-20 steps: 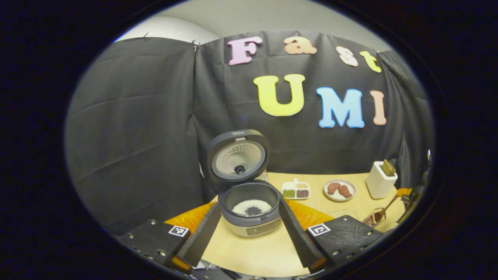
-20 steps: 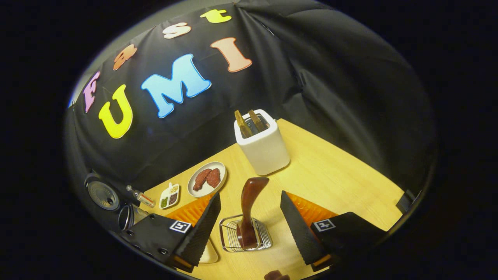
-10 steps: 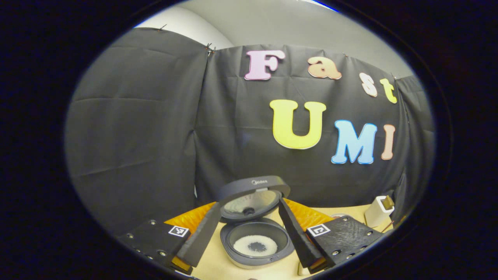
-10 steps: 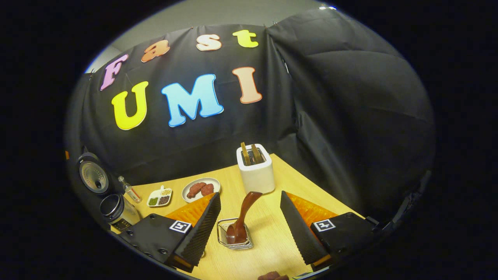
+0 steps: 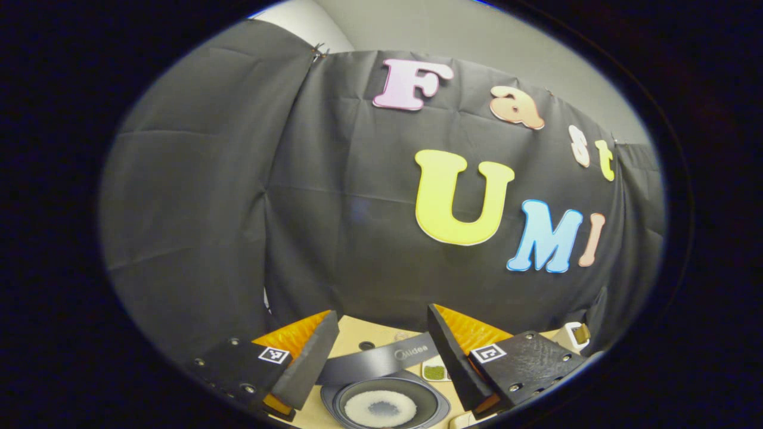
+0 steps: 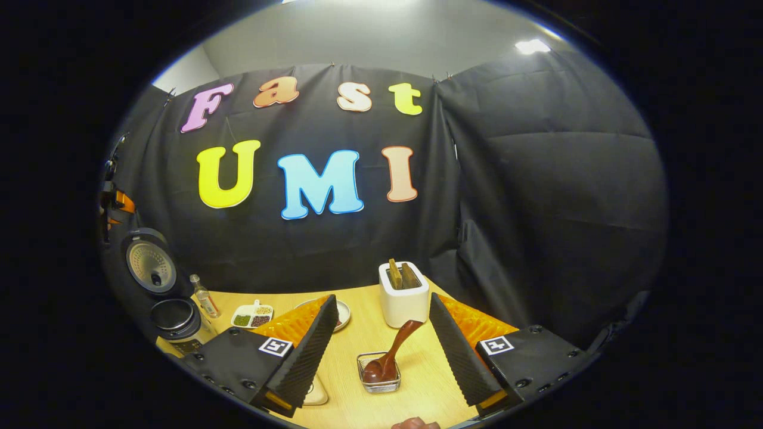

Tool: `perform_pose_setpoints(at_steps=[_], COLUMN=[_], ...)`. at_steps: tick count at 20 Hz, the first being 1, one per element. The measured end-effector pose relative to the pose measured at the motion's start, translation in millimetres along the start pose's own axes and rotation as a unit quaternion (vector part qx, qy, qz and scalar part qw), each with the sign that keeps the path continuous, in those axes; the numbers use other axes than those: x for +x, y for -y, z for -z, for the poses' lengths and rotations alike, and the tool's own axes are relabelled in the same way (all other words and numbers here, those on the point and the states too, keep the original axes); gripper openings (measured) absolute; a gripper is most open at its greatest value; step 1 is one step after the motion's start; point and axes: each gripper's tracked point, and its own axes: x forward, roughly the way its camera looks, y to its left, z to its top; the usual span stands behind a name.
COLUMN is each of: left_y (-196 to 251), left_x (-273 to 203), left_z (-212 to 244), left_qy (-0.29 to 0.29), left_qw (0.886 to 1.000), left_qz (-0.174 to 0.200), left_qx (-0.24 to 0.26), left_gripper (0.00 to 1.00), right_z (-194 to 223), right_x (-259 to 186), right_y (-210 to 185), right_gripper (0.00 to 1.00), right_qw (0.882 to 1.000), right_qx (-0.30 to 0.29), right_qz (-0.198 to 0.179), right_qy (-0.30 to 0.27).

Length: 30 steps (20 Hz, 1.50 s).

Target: Close the left gripper, press the button to open the rice cooker; take a wooden spoon from the chopstick holder with the right hand, scoop a spoonful of rice and pour it into the rice cooker, then put the wooden spoon back into the chopstick holder.

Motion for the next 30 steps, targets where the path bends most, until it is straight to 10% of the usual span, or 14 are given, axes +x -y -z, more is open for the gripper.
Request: perform_pose_setpoints(at_steps=[9, 18, 30], left_y=[3, 40, 73], left_x=[63, 8, -32], left_z=[61, 151, 254], left_qy=[-0.108, -0.230, -0.280], left_qw=[0.994, 0.969, 0.958], left_qz=[0.018, 0.023, -0.056], left_qx=[-0.009, -0.085, 0.005], left_gripper=[0.96, 0.96, 0.98], right_z=[-6, 26, 51], right_x=[-22, 12, 66], right_y=[3, -15, 36], right_gripper=[0.98, 0.98, 0.98], right_qw=[0.999, 0.999, 0.994], right_qx=[-0.010, 0.021, 0.025], right_qz=[0.035, -0.019, -0.063], right_qy=[-0.013, -0.036, -0.087])
